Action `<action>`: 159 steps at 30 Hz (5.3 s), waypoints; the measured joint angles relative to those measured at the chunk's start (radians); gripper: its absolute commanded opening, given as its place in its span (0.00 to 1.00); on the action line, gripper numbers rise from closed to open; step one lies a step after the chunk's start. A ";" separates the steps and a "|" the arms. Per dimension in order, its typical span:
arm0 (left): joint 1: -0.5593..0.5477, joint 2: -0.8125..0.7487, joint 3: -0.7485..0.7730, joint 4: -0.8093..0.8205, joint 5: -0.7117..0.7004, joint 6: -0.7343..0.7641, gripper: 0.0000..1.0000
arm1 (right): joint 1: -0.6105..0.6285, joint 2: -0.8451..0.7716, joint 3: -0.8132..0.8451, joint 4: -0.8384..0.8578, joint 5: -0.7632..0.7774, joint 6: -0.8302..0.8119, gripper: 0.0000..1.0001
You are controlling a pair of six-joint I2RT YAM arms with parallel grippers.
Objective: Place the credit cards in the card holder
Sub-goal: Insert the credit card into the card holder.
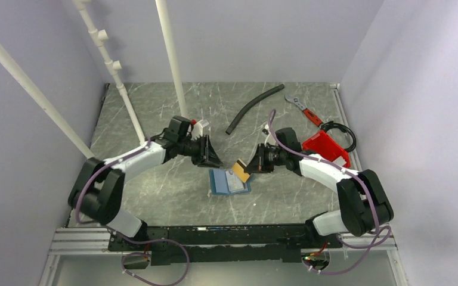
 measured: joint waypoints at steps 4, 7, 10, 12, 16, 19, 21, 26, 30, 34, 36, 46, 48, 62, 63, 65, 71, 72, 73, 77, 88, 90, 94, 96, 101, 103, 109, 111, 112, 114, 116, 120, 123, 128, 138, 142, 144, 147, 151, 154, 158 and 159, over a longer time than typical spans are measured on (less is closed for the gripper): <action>-0.054 0.148 0.006 0.040 -0.029 -0.019 0.19 | 0.001 0.003 -0.069 0.084 -0.070 0.018 0.00; -0.093 0.195 -0.002 0.025 -0.074 -0.024 0.19 | 0.002 0.003 -0.129 0.171 -0.105 0.040 0.00; -0.105 0.196 -0.017 0.007 -0.117 -0.025 0.16 | 0.002 0.019 -0.190 0.252 -0.131 0.063 0.00; -0.104 0.196 -0.024 -0.006 -0.146 -0.026 0.15 | 0.003 0.047 -0.220 0.305 -0.146 0.080 0.00; -0.100 0.197 -0.051 -0.026 -0.202 -0.035 0.15 | 0.006 0.095 -0.266 0.409 -0.167 0.108 0.00; -0.100 0.198 -0.079 -0.056 -0.244 -0.040 0.15 | 0.014 0.130 -0.276 0.468 -0.177 0.126 0.00; -0.100 0.200 -0.088 -0.077 -0.258 -0.045 0.14 | 0.021 0.152 -0.276 0.514 -0.180 0.138 0.00; -0.100 0.200 -0.091 -0.079 -0.270 -0.056 0.14 | 0.041 0.201 -0.272 0.567 -0.177 0.149 0.00; -0.100 0.200 -0.099 -0.068 -0.268 -0.072 0.14 | 0.068 0.204 -0.251 0.550 -0.141 0.142 0.00; -0.098 0.198 -0.108 -0.054 -0.264 -0.079 0.13 | 0.097 0.204 -0.237 0.546 -0.100 0.143 0.00; -0.097 0.196 -0.114 -0.047 -0.263 -0.079 0.13 | 0.109 0.204 -0.237 0.555 -0.076 0.159 0.00; -0.096 0.188 -0.128 -0.029 -0.261 -0.081 0.13 | 0.180 0.199 -0.277 0.701 0.105 0.241 0.00; -0.096 0.185 -0.133 -0.022 -0.261 -0.081 0.13 | 0.184 0.199 -0.284 0.726 0.124 0.250 0.00; -0.096 0.167 -0.166 0.020 -0.259 -0.105 0.12 | 0.317 0.236 -0.353 0.922 0.329 0.388 0.07; -0.096 0.165 -0.168 0.021 -0.259 -0.105 0.12 | 0.322 0.234 -0.354 0.921 0.341 0.393 0.12; -0.096 0.161 -0.173 0.026 -0.260 -0.105 0.13 | 0.334 0.222 -0.354 0.906 0.364 0.398 0.20; -0.097 0.155 -0.175 0.023 -0.265 -0.104 0.13 | 0.360 0.129 -0.305 0.694 0.394 0.332 0.33; -0.097 0.155 -0.175 0.023 -0.265 -0.104 0.13 | 0.362 0.114 -0.299 0.664 0.398 0.320 0.35; -0.098 0.155 -0.175 0.023 -0.265 -0.104 0.13 | 0.367 0.097 -0.295 0.636 0.402 0.307 0.37; -0.098 0.155 -0.175 0.023 -0.265 -0.104 0.13 | 0.391 0.053 -0.266 0.531 0.419 0.247 0.45; -0.097 0.155 -0.174 0.020 -0.264 -0.103 0.13 | 0.407 0.121 -0.092 0.342 0.400 0.074 0.65; -0.097 0.155 -0.174 0.019 -0.264 -0.103 0.12 | 0.411 0.121 -0.080 0.327 0.396 0.051 0.70; -0.097 0.155 -0.174 0.019 -0.264 -0.103 0.12 | 0.413 0.119 -0.054 0.291 0.396 0.007 0.72; -0.097 0.155 -0.174 0.019 -0.264 -0.103 0.12 | 0.413 0.120 -0.040 0.270 0.401 -0.014 0.73; -0.097 0.155 -0.174 0.019 -0.264 -0.103 0.12 | 0.413 0.121 -0.026 0.248 0.408 -0.045 0.72; -0.097 0.155 -0.174 0.019 -0.264 -0.103 0.12 | 0.413 0.121 -0.023 0.241 0.412 -0.052 0.64; -0.097 0.155 -0.174 0.020 -0.264 -0.103 0.12 | 0.380 0.135 -0.032 0.231 0.410 -0.051 0.32; -0.097 0.155 -0.175 0.021 -0.264 -0.103 0.12 | 0.363 0.140 -0.037 0.237 0.391 -0.041 0.32; -0.097 0.155 -0.175 0.022 -0.263 -0.103 0.12 | 0.356 0.140 -0.040 0.242 0.379 -0.039 0.33; -0.097 0.155 -0.175 0.023 -0.263 -0.103 0.12 | 0.341 0.140 -0.050 0.258 0.354 -0.032 0.39; -0.097 0.155 -0.175 0.023 -0.263 -0.103 0.12 | 0.322 0.139 -0.063 0.277 0.317 -0.020 0.45; -0.097 0.157 -0.175 0.024 -0.262 -0.103 0.12 | 0.269 0.128 -0.093 0.320 0.228 0.000 0.45; -0.097 0.160 -0.175 0.026 -0.256 -0.103 0.12 | 0.239 0.128 -0.107 0.339 0.183 0.013 0.42; -0.095 0.170 -0.175 0.034 -0.237 -0.103 0.12 | 0.223 0.138 -0.120 0.349 0.148 0.018 0.22; -0.095 0.171 -0.175 0.033 -0.238 -0.103 0.11 | 0.196 0.198 -0.121 0.379 0.076 0.028 0.00; -0.095 0.170 -0.175 0.033 -0.238 -0.102 0.14 | 0.188 0.229 -0.114 0.402 0.035 0.027 0.00; -0.096 0.167 -0.175 0.031 -0.240 -0.100 0.19 | 0.182 0.247 -0.104 0.405 0.011 0.027 0.00; -0.097 0.146 -0.175 0.010 -0.261 -0.097 0.27 | 0.177 0.274 -0.088 0.407 -0.019 0.028 0.00; -0.100 0.083 -0.182 -0.066 -0.341 -0.092 0.29 | 0.170 0.298 -0.075 0.409 -0.047 0.027 0.00; -0.100 0.026 -0.201 -0.118 -0.404 -0.089 0.21 | 0.169 0.306 -0.066 0.403 -0.054 0.024 0.01; -0.100 0.025 -0.208 -0.135 -0.430 -0.081 0.10 | 0.171 0.309 -0.055 0.386 -0.055 0.017 0.02; -0.100 0.040 -0.208 -0.130 -0.428 -0.080 0.09 | 0.173 0.309 -0.052 0.382 -0.053 0.016 0.02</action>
